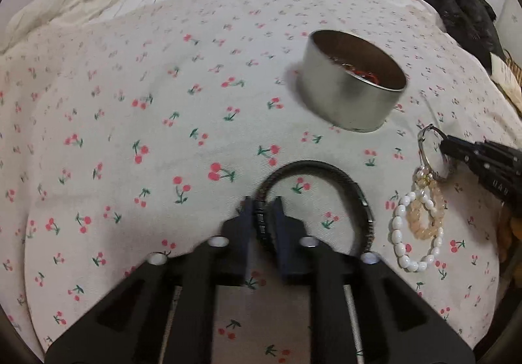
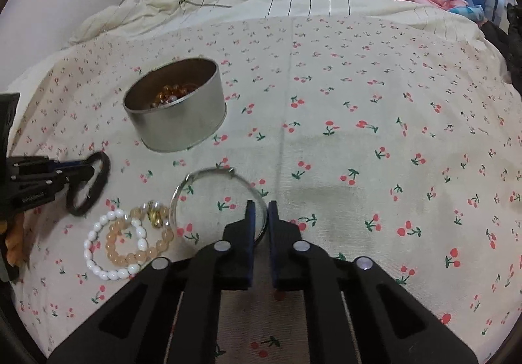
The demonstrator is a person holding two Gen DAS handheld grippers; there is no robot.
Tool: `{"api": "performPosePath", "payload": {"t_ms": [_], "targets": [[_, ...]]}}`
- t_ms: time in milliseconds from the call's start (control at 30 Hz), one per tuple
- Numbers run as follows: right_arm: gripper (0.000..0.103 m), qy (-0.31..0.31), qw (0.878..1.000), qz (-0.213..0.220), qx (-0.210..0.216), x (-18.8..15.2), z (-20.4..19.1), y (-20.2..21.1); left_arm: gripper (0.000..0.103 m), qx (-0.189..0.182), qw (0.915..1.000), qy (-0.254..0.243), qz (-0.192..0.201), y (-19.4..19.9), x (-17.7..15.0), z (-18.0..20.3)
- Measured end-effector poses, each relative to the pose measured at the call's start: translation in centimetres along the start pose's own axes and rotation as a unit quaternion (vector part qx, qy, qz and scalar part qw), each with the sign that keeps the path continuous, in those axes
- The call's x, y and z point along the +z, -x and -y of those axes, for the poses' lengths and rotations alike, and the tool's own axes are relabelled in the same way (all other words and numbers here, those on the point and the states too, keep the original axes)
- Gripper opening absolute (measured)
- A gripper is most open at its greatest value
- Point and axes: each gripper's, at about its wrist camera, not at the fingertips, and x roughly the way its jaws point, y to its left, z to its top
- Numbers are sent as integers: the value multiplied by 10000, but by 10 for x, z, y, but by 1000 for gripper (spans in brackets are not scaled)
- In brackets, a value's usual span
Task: Organize jewelry
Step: 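Grasp the silver bangle with the right gripper while the left gripper holds the black bracelet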
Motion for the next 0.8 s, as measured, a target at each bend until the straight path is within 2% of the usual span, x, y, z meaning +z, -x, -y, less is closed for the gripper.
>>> {"api": "performPosePath", "payload": {"t_ms": [167, 633, 800], "targets": [[7, -274, 9991, 229, 223, 2, 8, 8, 9, 70, 9998, -23, 208, 7, 3, 5], [7, -367, 9973, 507, 396, 6, 7, 20, 9, 365, 9977, -296, 495, 22, 7, 17], [7, -331, 9983, 329, 358, 6, 5, 14, 9, 387, 9978, -302, 449, 21, 6, 16]]}}
